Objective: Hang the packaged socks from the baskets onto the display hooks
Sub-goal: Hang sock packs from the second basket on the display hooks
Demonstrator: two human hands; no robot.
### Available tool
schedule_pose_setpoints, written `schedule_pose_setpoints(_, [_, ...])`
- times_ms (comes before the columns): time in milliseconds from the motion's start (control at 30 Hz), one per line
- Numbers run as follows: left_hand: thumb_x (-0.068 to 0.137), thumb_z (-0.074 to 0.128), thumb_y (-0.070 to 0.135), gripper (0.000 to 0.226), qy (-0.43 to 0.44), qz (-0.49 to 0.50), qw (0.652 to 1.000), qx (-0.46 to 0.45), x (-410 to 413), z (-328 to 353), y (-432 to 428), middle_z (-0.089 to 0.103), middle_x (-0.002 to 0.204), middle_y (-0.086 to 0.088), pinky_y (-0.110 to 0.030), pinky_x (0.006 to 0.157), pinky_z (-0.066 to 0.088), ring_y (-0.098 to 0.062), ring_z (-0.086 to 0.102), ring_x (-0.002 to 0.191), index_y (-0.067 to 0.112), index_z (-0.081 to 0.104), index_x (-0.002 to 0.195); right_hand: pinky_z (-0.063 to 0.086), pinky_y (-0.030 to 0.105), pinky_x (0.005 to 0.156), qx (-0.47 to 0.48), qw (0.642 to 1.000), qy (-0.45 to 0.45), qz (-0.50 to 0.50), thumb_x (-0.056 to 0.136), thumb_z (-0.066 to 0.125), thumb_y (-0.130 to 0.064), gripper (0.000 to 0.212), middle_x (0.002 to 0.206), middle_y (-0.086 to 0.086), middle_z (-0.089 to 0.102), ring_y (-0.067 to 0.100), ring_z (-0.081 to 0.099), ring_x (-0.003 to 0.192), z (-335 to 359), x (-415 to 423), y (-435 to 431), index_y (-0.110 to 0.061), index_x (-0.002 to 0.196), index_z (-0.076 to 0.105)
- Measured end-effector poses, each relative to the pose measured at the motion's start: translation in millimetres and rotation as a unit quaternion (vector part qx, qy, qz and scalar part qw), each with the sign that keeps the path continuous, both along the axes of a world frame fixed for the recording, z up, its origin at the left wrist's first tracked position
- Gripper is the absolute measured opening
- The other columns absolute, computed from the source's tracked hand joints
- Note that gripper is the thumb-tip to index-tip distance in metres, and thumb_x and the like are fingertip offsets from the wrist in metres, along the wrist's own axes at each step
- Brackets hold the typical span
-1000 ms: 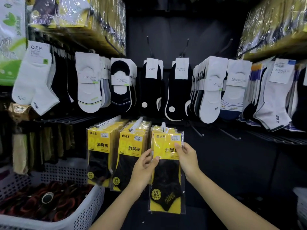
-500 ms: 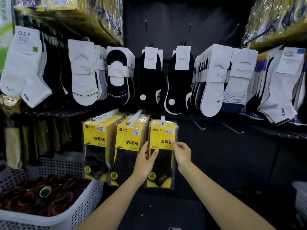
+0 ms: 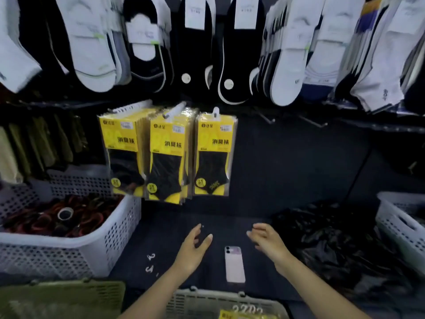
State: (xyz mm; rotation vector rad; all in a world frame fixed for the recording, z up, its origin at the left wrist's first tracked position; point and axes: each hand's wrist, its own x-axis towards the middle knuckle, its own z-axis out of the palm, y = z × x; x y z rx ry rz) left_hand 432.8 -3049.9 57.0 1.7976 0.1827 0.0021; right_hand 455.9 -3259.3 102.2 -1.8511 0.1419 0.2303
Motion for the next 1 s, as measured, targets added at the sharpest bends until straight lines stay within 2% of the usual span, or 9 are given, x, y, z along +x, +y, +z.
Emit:
schedule_pose_setpoints(167, [0.095,0.054,0.028,0.055,0.108,-0.034,0.994,0.000,-51,-74,-23,0.041,0.143,-0.007,-0.016,0.087,0.040,-0.016,0.050,0.119,0.012,0.034,0.144,0.045,0.030,0.082,-0.077,0.989,0.124,0.015,0.087,0.068,-0.013,0.042,0.122,0.013,0.055,0.025,0.056,0.113,-76,-47,-35,-0.003,0.124,0.049])
schedule_pose_setpoints(233, [0.096,0.053,0.019,0.047,0.128,-0.043,0.991,0.013,-70,-102,-30,0.050,0.130,-0.008,-0.003,0.071,0.041,-0.010,0.056,0.104,0.005,0.040,0.139,0.039,0.026,0.062,-0.100,0.982,0.157,0.031,0.087,0.069,-0.013,0.017,0.087,-0.003,0.061,0.011,0.061,0.081,-104,-60,-45,-0.013,0.094,0.053])
schedule_pose_setpoints(300, [0.096,0.052,0.019,0.033,0.142,-0.057,0.988,0.038,-89,-127,-34,0.053,0.117,-0.001,0.002,0.067,0.037,-0.015,0.058,0.110,0.009,0.050,0.127,0.027,0.025,0.050,-0.148,0.975,0.161,0.036,0.084,0.071,-0.013,0.036,0.056,-0.011,0.045,0.005,0.042,0.053,-126,-67,-47,-0.019,0.066,0.040])
schedule_pose_setpoints(400, [0.095,0.053,0.026,0.026,0.180,-0.089,0.978,0.066,-112,-153,-35,0.056,0.108,0.008,-0.006,0.075,0.035,-0.015,0.052,0.119,0.021,0.049,0.121,0.035,0.024,0.057,-0.155,0.967,0.196,0.043,0.079,0.075,-0.021,0.034,0.086,0.001,0.044,0.010,0.048,0.069,-150,-77,-42,-0.017,0.084,0.041])
schedule_pose_setpoints(533, [0.093,0.057,0.028,0.045,0.181,-0.148,0.967,0.099,-132,-165,-39,0.049,0.128,0.004,-0.016,0.098,0.032,-0.013,0.042,0.129,0.015,0.045,0.135,0.048,0.022,0.065,-0.144,0.957,0.250,0.034,0.080,0.075,-0.023,0.050,0.108,-0.002,0.041,0.013,0.049,0.099,-170,-88,-34,-0.019,0.115,0.039])
schedule_pose_setpoints(667, [0.091,0.061,0.025,0.054,0.193,-0.140,0.966,0.098,-141,-160,-40,0.040,0.139,-0.005,-0.025,0.110,0.030,-0.017,0.038,0.132,0.012,0.041,0.139,0.047,0.028,0.083,-0.094,0.957,0.274,0.016,0.081,0.075,-0.028,0.088,0.147,0.011,0.035,0.026,0.044,0.130,-180,-96,-24,-0.003,0.147,0.022])
schedule_pose_setpoints(800, [0.091,0.061,0.025,0.057,0.221,-0.136,0.962,0.087,-146,-157,-44,0.039,0.138,-0.008,-0.025,0.108,0.033,-0.018,0.040,0.130,0.013,0.037,0.142,0.046,0.033,0.099,-0.127,0.967,0.221,0.005,0.075,0.080,-0.027,0.073,0.135,0.010,0.050,0.024,0.052,0.120,-187,-104,-16,-0.006,0.134,0.043])
schedule_pose_setpoints(933, [0.092,0.060,0.023,0.055,0.226,-0.129,0.963,0.067,-148,-156,-45,0.042,0.137,-0.007,-0.024,0.103,0.036,-0.016,0.042,0.126,0.017,0.037,0.141,0.034,0.013,0.088,-0.183,0.970,0.163,-0.005,0.074,0.081,-0.026,0.066,0.096,-0.020,0.035,0.007,0.044,0.098,-189,-106,-18,-0.017,0.129,0.046])
schedule_pose_setpoints(1000, [0.092,0.060,0.021,0.055,0.231,-0.122,0.964,0.044,-149,-154,-46,0.043,0.138,-0.008,-0.026,0.102,0.038,-0.018,0.044,0.126,0.016,0.037,0.142,0.034,0.020,0.096,-0.183,0.968,0.172,-0.018,0.072,0.083,-0.027,0.060,0.108,-0.014,0.035,0.015,0.045,0.114,-190,-107,-20,-0.022,0.122,0.049])
